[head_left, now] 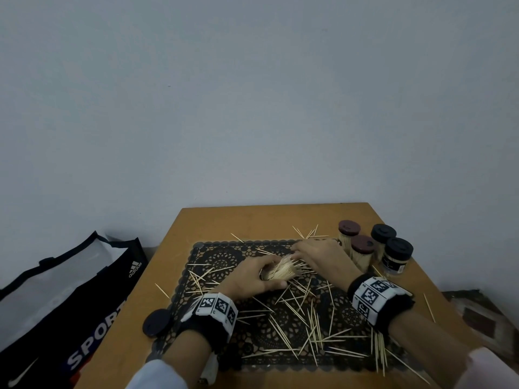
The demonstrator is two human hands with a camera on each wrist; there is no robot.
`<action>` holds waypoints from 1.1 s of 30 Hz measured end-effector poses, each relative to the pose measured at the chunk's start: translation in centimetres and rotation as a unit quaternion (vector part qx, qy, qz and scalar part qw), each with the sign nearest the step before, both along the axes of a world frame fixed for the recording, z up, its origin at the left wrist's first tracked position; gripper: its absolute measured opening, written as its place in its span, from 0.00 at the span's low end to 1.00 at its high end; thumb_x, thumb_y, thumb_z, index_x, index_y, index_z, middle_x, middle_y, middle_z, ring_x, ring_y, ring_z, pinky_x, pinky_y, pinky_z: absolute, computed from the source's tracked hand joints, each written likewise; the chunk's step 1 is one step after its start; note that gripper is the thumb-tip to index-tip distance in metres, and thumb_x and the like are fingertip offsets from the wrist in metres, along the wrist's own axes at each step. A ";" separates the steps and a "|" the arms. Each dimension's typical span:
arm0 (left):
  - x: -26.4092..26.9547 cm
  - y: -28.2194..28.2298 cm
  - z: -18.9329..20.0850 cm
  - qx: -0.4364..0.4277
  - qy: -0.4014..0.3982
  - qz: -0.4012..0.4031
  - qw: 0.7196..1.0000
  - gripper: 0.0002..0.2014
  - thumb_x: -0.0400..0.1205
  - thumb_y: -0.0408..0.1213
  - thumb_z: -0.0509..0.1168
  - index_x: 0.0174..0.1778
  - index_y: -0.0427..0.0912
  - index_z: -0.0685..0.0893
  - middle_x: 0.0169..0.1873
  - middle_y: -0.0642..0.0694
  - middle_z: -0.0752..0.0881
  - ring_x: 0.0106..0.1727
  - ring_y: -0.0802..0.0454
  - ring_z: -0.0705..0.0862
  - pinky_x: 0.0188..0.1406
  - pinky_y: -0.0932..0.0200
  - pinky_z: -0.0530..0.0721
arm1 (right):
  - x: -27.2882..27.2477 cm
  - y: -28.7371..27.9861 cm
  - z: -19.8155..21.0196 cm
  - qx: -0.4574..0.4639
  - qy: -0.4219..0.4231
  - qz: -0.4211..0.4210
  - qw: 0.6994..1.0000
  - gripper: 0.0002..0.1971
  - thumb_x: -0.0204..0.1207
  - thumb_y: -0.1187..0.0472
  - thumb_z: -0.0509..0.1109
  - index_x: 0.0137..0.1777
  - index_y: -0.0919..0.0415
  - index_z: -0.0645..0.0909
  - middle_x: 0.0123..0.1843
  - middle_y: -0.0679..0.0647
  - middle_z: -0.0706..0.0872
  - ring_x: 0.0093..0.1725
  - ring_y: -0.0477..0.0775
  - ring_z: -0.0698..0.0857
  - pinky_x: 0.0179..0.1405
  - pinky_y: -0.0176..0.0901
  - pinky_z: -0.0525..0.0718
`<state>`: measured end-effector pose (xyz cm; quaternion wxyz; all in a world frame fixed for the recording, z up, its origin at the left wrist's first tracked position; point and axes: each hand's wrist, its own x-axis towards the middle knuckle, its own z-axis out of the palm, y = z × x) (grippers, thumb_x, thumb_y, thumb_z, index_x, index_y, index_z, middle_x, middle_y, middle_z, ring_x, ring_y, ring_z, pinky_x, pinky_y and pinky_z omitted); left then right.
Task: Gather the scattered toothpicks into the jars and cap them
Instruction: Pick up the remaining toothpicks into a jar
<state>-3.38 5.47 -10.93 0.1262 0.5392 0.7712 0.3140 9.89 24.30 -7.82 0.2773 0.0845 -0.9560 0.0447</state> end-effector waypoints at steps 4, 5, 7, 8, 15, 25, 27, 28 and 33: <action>0.1 -0.1 0.1 0.001 -0.001 0.007 1.000 0.33 0.73 0.65 0.70 0.69 0.49 0.79 0.53 0.50 0.87 0.50 0.53 0.85 0.51 0.59 0.81 | 0.1 0.0 -0.1 0.008 -0.003 0.020 1.000 0.26 0.64 0.79 0.71 0.62 0.61 0.84 0.53 0.53 0.90 0.39 0.53 0.89 0.34 0.45 0.88; 0.2 -0.1 0.1 0.004 -0.002 0.016 1.000 0.31 0.75 0.62 0.71 0.69 0.48 0.79 0.54 0.50 0.87 0.50 0.53 0.85 0.50 0.60 0.81 | 0.1 -0.1 0.0 0.007 0.000 0.012 1.000 0.29 0.63 0.80 0.69 0.64 0.59 0.83 0.54 0.53 0.90 0.36 0.52 0.88 0.32 0.45 0.87; 0.2 -0.1 0.2 0.005 0.003 0.046 0.999 0.29 0.78 0.58 0.70 0.70 0.46 0.76 0.54 0.50 0.86 0.48 0.53 0.84 0.48 0.61 0.81 | 0.2 -0.2 0.2 0.001 0.006 -0.020 1.000 0.31 0.63 0.79 0.69 0.66 0.57 0.81 0.52 0.51 0.90 0.30 0.47 0.83 0.26 0.38 0.83; 0.2 -0.1 0.2 0.006 0.007 0.062 0.998 0.29 0.79 0.59 0.69 0.70 0.46 0.75 0.54 0.50 0.86 0.47 0.53 0.84 0.47 0.61 0.83 | 0.2 -0.4 0.4 0.005 -0.003 -0.039 0.999 0.29 0.66 0.77 0.70 0.67 0.57 0.81 0.52 0.50 0.89 0.29 0.46 0.81 0.25 0.35 0.80; 0.0 -0.3 0.4 0.090 -0.018 0.128 0.988 0.32 0.79 0.60 0.68 0.71 0.44 0.68 0.60 0.49 0.85 0.56 0.55 0.86 0.60 0.56 0.84 | -0.1 -0.6 -0.6 0.038 -0.288 -0.112 0.950 0.42 0.78 0.29 0.50 0.85 0.56 0.53 0.81 0.53 0.67 0.78 0.52 0.67 0.71 0.51 0.73; -0.4 -0.3 0.0 0.059 0.024 0.143 0.988 0.28 0.79 0.59 0.68 0.68 0.48 0.68 0.53 0.50 0.86 0.46 0.57 0.83 0.47 0.61 0.79 | -0.3 0.2 -0.8 0.004 -0.340 -0.064 0.938 0.41 0.73 0.28 0.63 0.79 0.56 0.69 0.73 0.49 0.71 0.71 0.49 0.71 0.66 0.46 0.73; -0.5 -0.2 -0.1 0.048 0.033 0.146 0.988 0.27 0.79 0.59 0.68 0.66 0.49 0.68 0.54 0.50 0.86 0.47 0.55 0.84 0.47 0.59 0.80 | -0.2 0.5 -0.6 -0.005 -0.324 -0.051 0.945 0.30 0.77 0.36 0.65 0.72 0.54 0.76 0.67 0.49 0.76 0.68 0.49 0.74 0.63 0.44 0.74; -0.5 -0.2 -0.1 0.043 0.037 0.147 0.988 0.27 0.79 0.59 0.68 0.66 0.49 0.67 0.54 0.50 0.86 0.48 0.54 0.84 0.47 0.58 0.81 | -0.1 0.7 -0.4 -0.009 -0.314 -0.044 0.948 0.24 0.79 0.41 0.66 0.69 0.53 0.79 0.65 0.49 0.77 0.67 0.50 0.75 0.62 0.44 0.75; -0.7 -0.3 -0.2 0.035 0.047 0.149 0.987 0.29 0.79 0.61 0.67 0.68 0.49 0.67 0.55 0.48 0.87 0.50 0.52 0.85 0.51 0.54 0.83 | 0.2 0.9 0.0 -0.037 -0.299 -0.064 0.951 0.39 0.72 0.30 0.65 0.79 0.52 0.69 0.74 0.47 0.71 0.71 0.48 0.72 0.66 0.45 0.73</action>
